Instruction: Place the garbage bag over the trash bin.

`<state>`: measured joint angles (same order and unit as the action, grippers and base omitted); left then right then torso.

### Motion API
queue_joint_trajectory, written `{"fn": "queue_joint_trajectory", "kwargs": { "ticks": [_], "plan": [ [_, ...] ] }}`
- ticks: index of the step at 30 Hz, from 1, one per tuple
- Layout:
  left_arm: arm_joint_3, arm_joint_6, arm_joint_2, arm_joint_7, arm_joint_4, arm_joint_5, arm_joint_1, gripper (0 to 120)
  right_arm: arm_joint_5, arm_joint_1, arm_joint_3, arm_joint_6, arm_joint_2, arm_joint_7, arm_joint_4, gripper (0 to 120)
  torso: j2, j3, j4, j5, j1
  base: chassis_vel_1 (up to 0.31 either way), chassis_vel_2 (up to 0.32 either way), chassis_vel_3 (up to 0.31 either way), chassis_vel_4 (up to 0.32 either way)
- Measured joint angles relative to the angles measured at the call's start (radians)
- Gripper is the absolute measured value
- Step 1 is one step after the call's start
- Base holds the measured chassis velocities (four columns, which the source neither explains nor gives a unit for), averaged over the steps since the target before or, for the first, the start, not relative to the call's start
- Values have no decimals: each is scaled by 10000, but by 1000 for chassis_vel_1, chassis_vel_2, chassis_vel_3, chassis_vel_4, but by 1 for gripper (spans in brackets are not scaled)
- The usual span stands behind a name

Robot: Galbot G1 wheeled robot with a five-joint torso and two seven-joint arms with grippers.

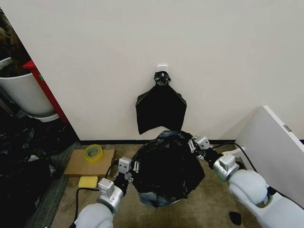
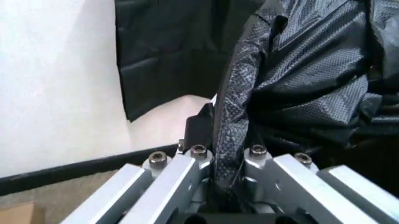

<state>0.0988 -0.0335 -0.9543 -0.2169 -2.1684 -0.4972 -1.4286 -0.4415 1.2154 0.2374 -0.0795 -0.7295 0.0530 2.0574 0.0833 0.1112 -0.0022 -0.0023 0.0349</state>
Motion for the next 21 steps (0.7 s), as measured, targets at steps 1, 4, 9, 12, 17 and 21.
{"fn": "queue_joint_trajectory", "kwargs": {
  "ticks": [1,4,9,12,17,21],
  "plan": [
    [0,0,0,0,0,0,0,1,0,0,0,0,0,0,0,0,0,0,0,0,0,0,0,0,0],
    [86,164,7,24,49,-543,-17,1,-1092,196,272,9,216,351,16,0,0,0,-1,-2,0,0,0,0,0],
    [106,228,-6,21,65,-1003,35,1,-1744,422,439,-7,362,799,-32,0,0,0,-1,-3,0,0,0,0,0],
    [109,341,19,69,79,-1130,115,1,-2596,537,529,-226,497,1275,-198,0,0,0,-1,-1,0,0,0,0,0],
    [109,606,134,484,159,-977,111,1,-4046,487,584,-290,830,2354,-403,0,0,0,-2,0,0,0,0,0,0],
    [94,783,242,724,298,-736,116,1,-4672,168,626,125,1220,3719,-881,0,0,0,0,-3,0,0,0,0,0]
  ]
}}
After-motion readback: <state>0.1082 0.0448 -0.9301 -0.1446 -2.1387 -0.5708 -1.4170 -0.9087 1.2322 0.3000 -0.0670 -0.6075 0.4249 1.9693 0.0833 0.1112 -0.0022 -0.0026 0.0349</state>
